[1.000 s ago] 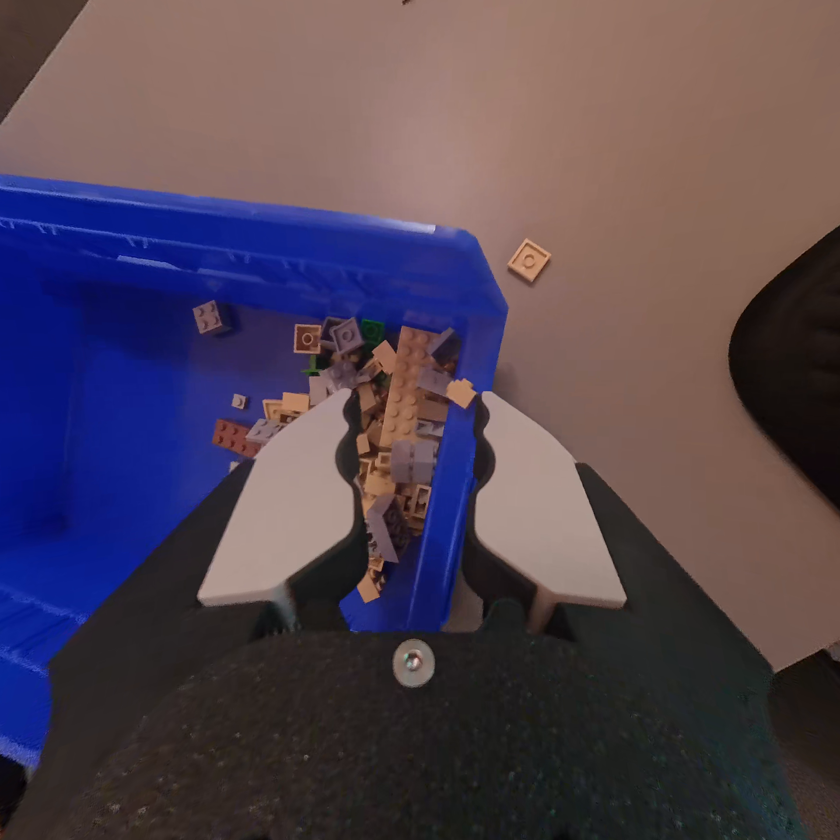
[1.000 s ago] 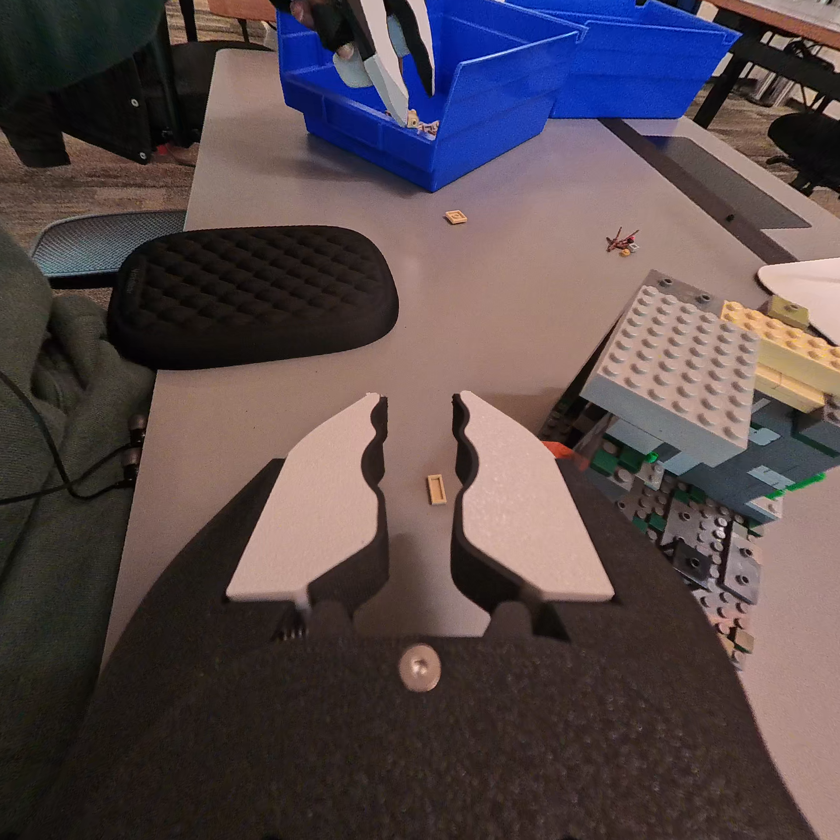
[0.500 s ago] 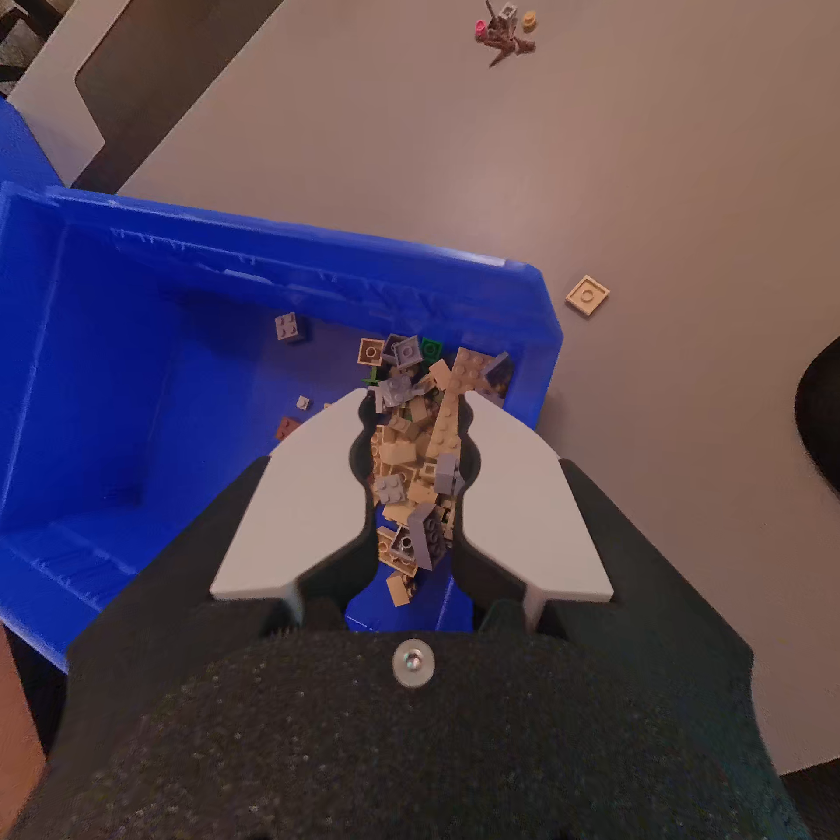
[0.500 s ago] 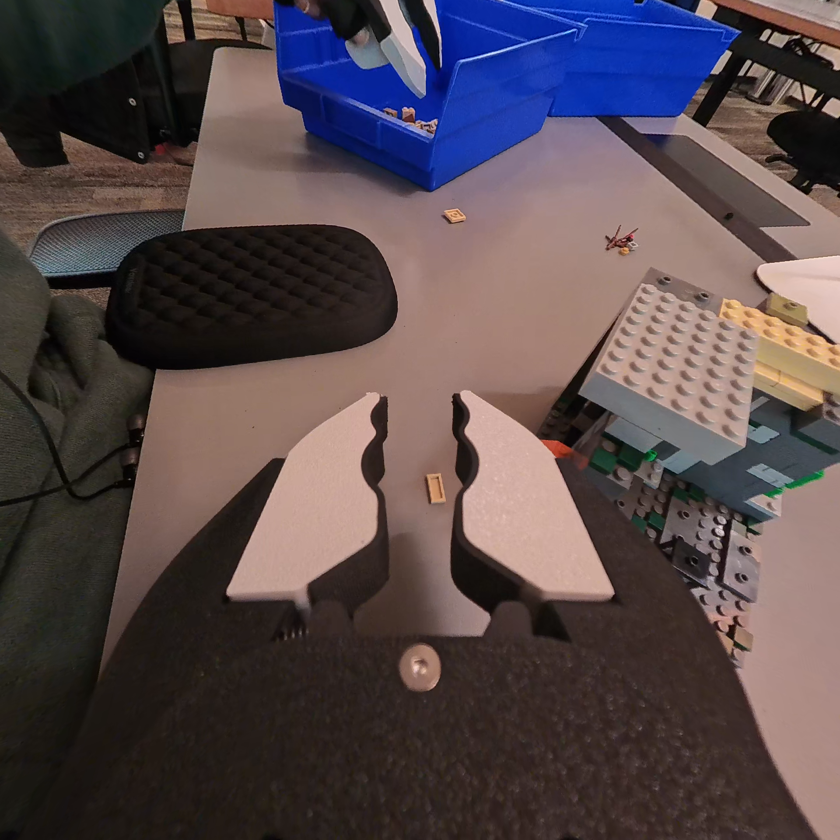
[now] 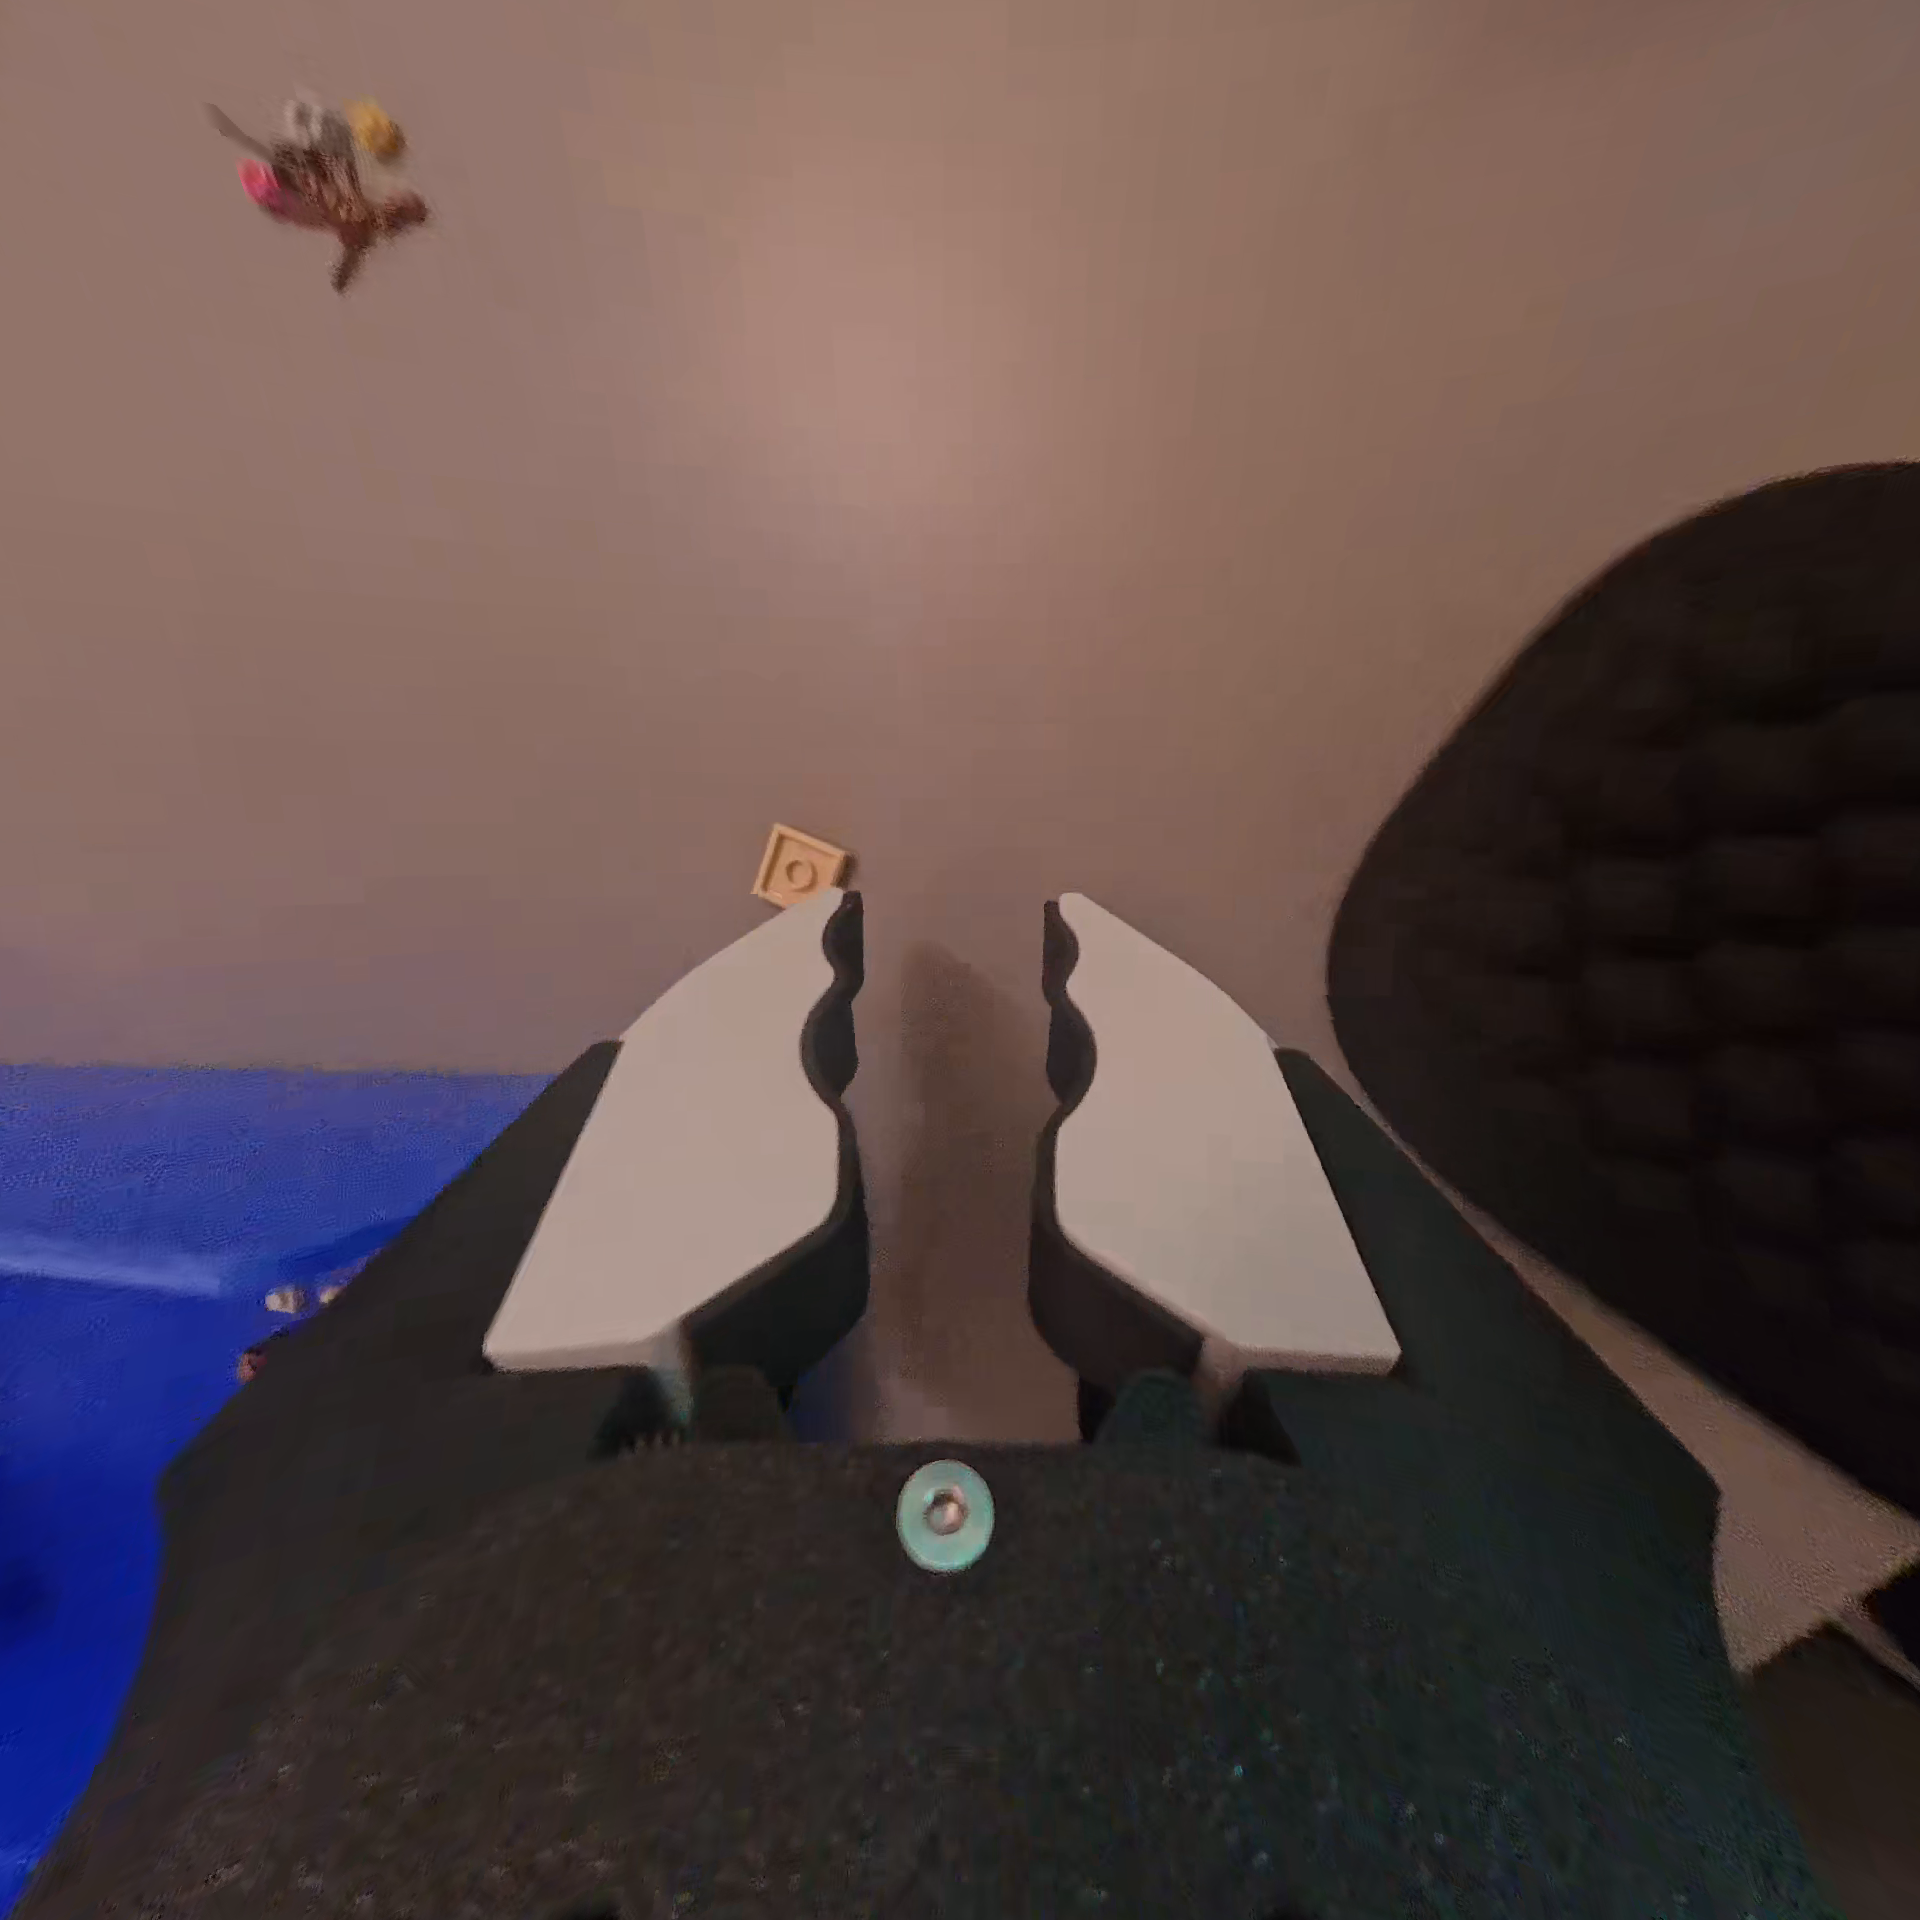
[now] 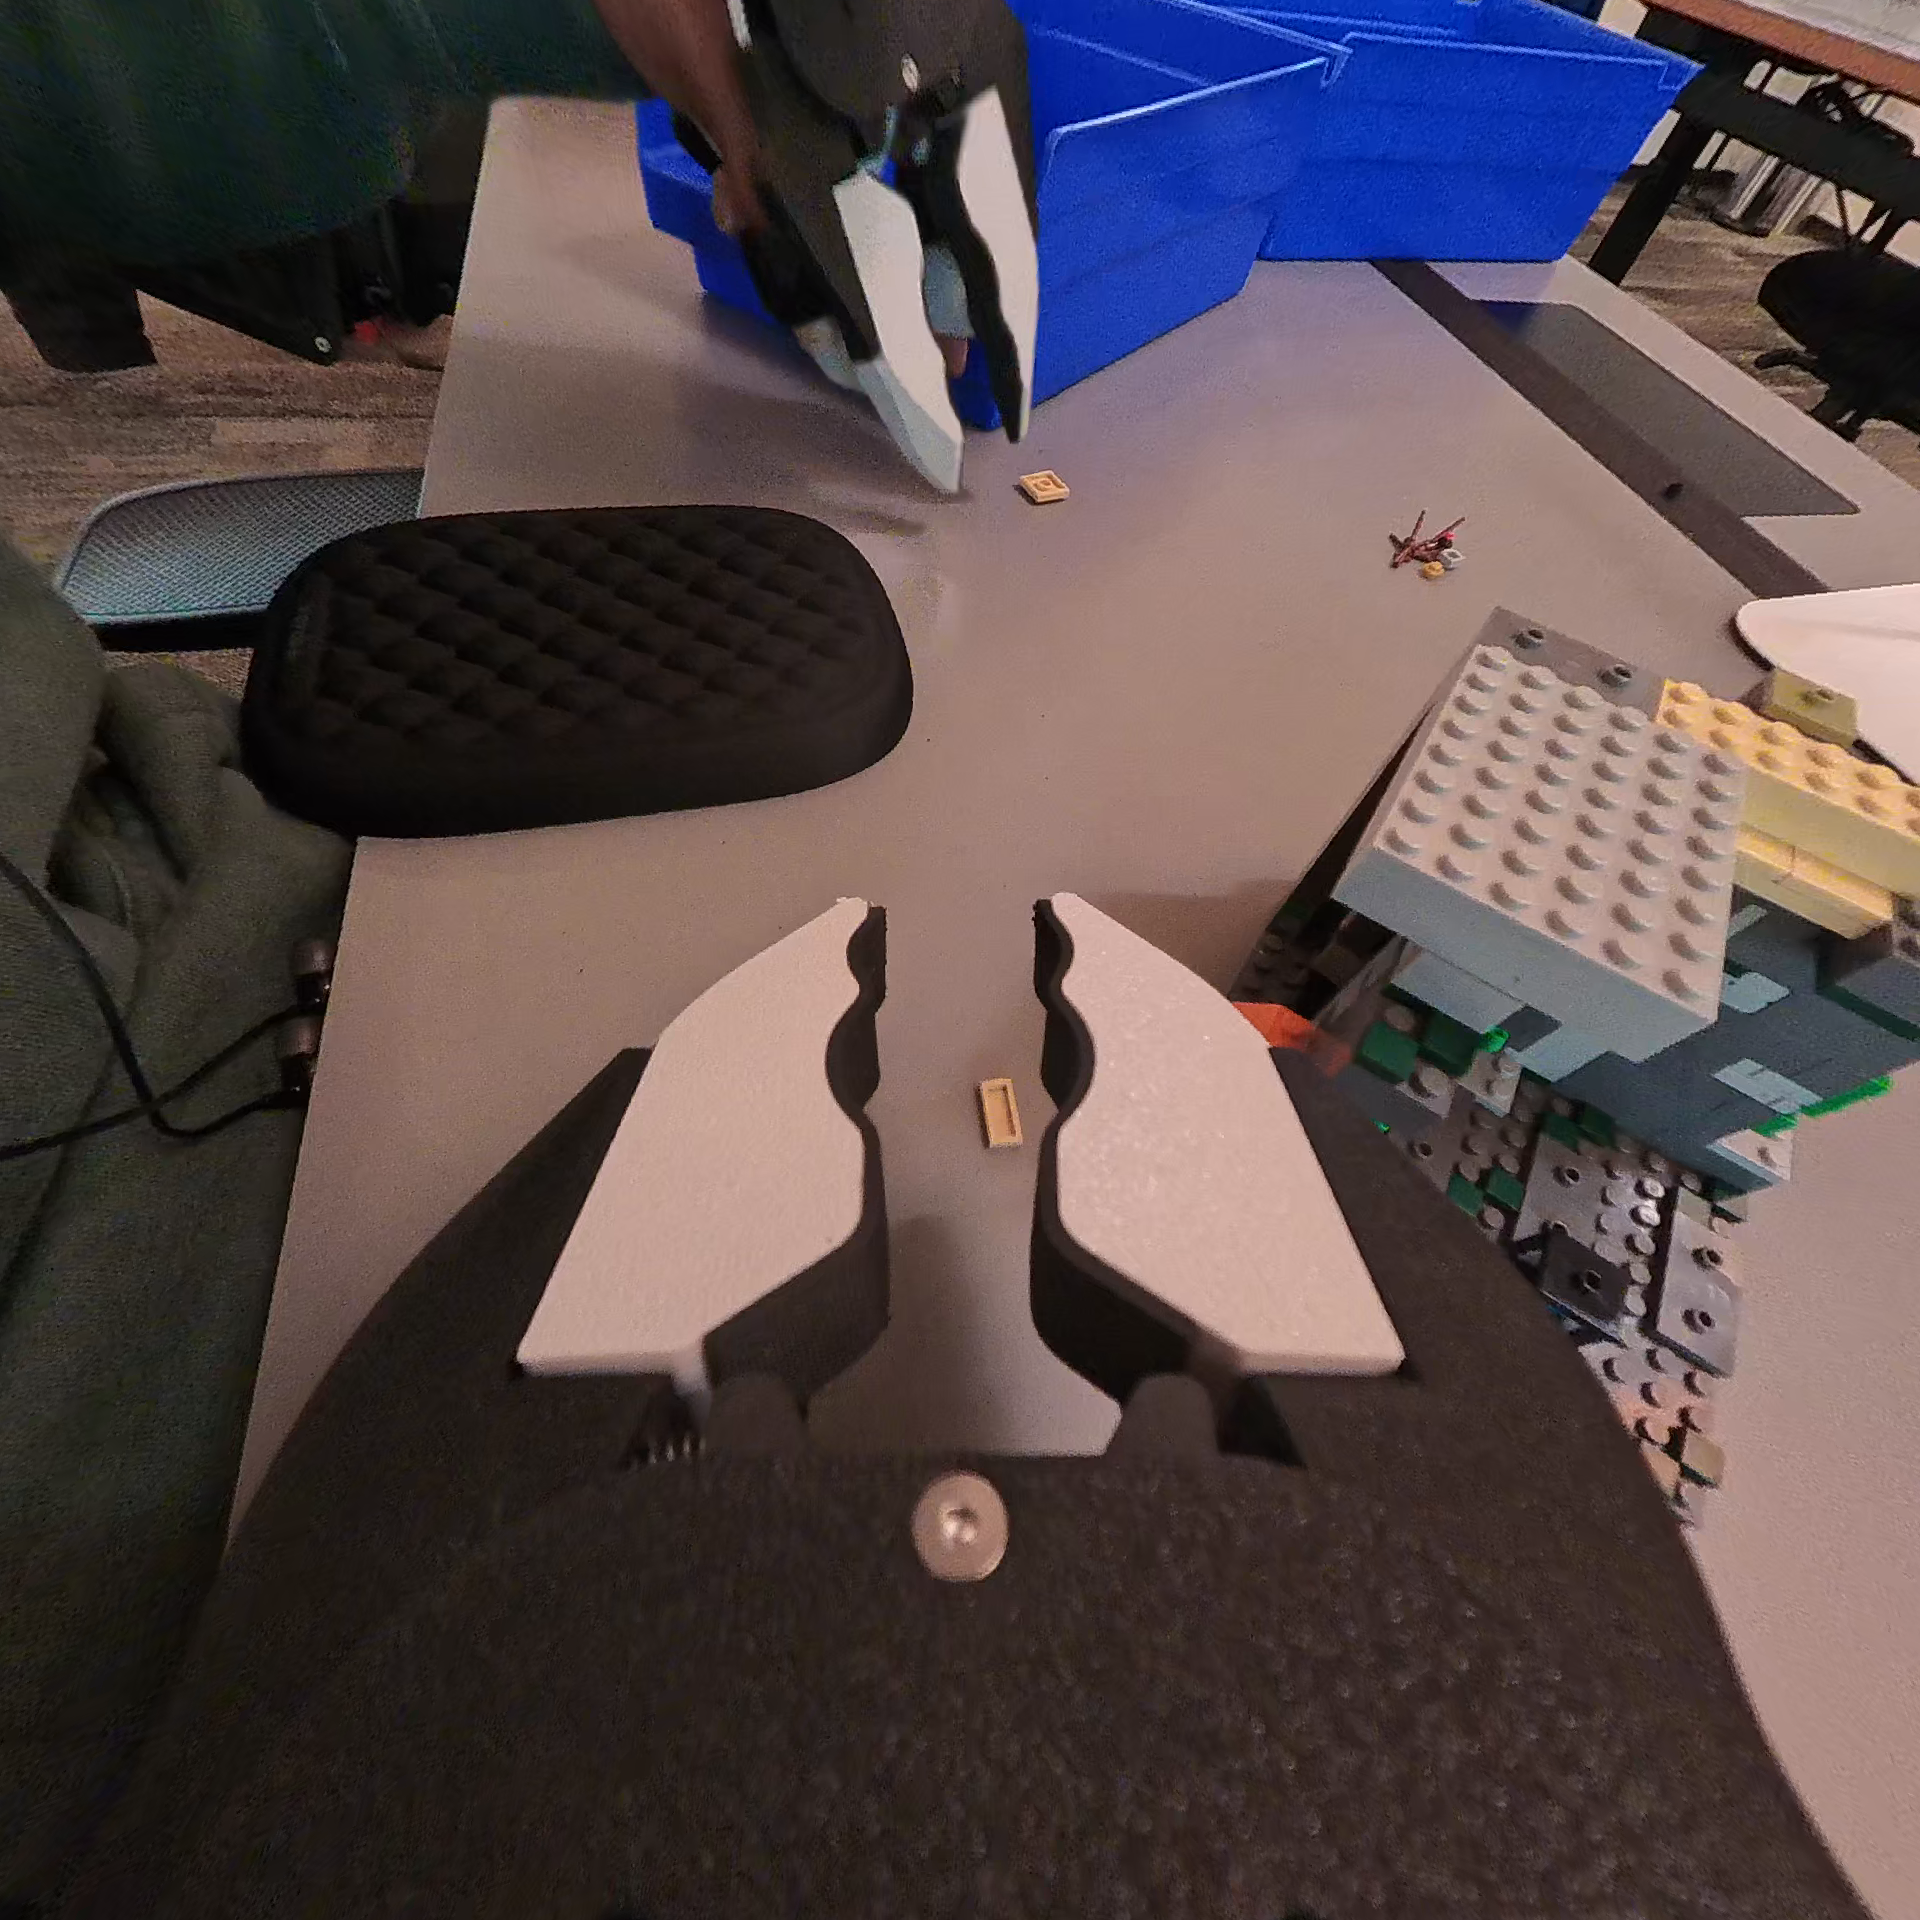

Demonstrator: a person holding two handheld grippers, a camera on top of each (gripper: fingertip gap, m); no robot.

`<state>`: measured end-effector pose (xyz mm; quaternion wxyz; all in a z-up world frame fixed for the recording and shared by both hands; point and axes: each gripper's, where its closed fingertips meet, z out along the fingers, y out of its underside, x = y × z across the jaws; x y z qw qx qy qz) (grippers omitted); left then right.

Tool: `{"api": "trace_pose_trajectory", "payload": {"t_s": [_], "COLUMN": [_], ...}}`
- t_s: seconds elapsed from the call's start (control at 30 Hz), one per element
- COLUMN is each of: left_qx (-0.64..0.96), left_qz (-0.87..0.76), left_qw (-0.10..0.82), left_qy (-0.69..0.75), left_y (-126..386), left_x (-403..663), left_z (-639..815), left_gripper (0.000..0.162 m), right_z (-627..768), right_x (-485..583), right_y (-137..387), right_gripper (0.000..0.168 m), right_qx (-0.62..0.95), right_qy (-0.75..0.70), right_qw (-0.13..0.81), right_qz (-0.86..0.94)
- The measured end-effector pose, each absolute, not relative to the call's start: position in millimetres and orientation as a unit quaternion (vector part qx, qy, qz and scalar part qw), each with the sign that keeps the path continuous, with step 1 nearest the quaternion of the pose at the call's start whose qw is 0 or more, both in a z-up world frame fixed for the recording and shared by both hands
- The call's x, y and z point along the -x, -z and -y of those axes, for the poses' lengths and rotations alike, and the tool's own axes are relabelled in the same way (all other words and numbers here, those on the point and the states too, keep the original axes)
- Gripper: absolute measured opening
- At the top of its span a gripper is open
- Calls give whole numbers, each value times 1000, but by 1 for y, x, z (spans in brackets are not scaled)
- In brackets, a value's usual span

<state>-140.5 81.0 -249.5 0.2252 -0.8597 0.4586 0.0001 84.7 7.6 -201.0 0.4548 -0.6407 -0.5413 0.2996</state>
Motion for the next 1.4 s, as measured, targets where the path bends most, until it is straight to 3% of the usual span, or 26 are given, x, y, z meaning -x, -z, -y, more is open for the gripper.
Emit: {"api": "trace_pose_trajectory", "payload": {"t_s": [0.07,0.47,0.73,0.9,1.07,1.27,1.4], "left_qx": [877,912,919,905,891,900,917], "left_qz": [-430,-377,-370,-390,-392,-331,-287], "left_qw": [213,158,137,164,222,281,267], "left_qy": [-16,3,27,34,46,-46,-76], "left_y": [257,265,267,262,221,169,176], "left_x": [145,153,155,149,148,218,261], "left_z": [-93,-109,-109,-103,-89,-100,-107], "left_gripper": [27,32,16,15,15,16,20], "right_z": [-8,-6,-6,-7,-7,-7,-7], "right_x": [-85,-86,-87,-87,-87,-86,-86], "right_y": [201,201,202,202,202,202,202], "right_gripper": [27,27,27,27,27,27,27], "right_qx": [641,639,640,642,643,642,642], "right_qy": [-300,-305,-304,-304,-304,-303,-301], "right_qw": [455,452,452,451,450,451,452], "right_qz": [540,543,542,541,540,541,541]}}
